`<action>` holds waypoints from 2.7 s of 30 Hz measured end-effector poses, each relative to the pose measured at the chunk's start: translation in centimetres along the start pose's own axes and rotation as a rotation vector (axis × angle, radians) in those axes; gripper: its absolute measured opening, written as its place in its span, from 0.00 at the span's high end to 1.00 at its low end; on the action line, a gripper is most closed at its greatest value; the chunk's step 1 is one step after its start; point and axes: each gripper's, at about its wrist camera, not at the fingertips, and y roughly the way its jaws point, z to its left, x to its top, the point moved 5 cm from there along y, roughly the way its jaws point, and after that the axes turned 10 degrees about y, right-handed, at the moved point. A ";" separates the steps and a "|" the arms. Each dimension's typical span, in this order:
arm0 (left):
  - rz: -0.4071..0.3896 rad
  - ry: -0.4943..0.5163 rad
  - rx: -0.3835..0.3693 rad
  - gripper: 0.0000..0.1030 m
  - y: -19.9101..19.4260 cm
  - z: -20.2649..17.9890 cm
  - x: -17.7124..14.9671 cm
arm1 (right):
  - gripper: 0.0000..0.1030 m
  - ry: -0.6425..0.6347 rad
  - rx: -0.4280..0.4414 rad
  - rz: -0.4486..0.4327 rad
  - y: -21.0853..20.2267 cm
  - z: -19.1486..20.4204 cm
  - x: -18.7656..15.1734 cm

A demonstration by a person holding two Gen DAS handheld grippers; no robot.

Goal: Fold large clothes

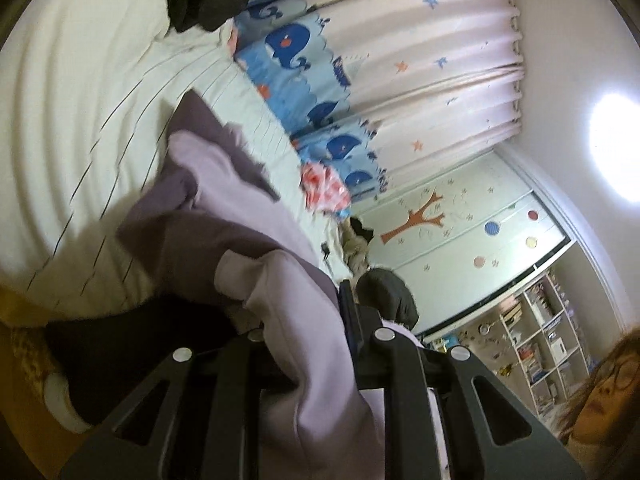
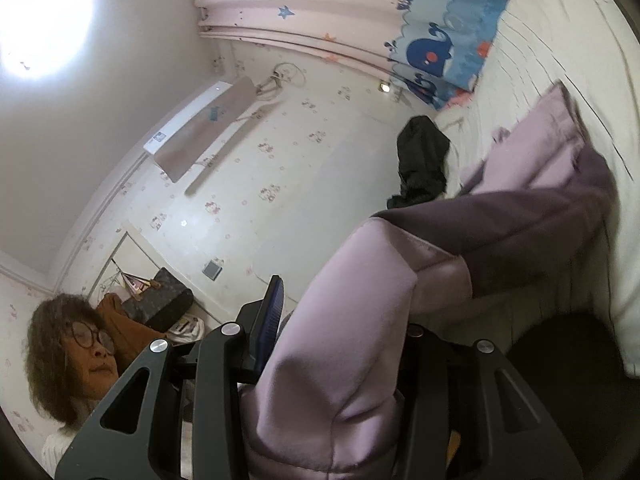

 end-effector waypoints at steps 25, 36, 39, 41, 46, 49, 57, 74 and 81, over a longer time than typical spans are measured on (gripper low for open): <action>-0.201 -0.122 0.206 0.81 17.0 9.4 20.2 | 0.63 0.167 -0.309 -0.288 12.6 -10.2 24.4; -0.147 -0.237 0.424 0.80 24.3 22.6 17.3 | 0.61 0.235 -0.482 -0.283 15.1 -26.6 25.9; -0.114 -0.239 0.408 0.75 23.9 21.9 17.6 | 0.54 0.264 -0.462 -0.258 14.9 -26.5 25.9; -0.090 -0.283 0.356 0.50 23.2 20.9 18.5 | 0.41 0.309 -0.431 -0.266 14.4 -25.8 26.2; -0.204 -0.275 0.266 0.18 19.5 16.1 22.6 | 0.07 0.302 -0.392 -0.321 13.0 -20.2 26.7; -0.245 -0.151 0.295 0.09 17.1 11.4 24.6 | 0.07 0.223 -0.456 -0.314 12.4 -16.5 26.2; -0.062 0.187 0.476 0.08 23.4 6.2 22.1 | 0.07 -0.124 -0.873 -0.181 19.5 -12.2 24.7; 0.150 0.264 0.837 0.08 36.6 20.2 20.5 | 0.06 -0.170 -1.323 -0.100 25.7 -30.3 28.9; 0.042 0.318 0.846 0.07 34.6 16.6 23.6 | 0.06 -0.415 -1.277 -0.122 30.1 -23.5 29.7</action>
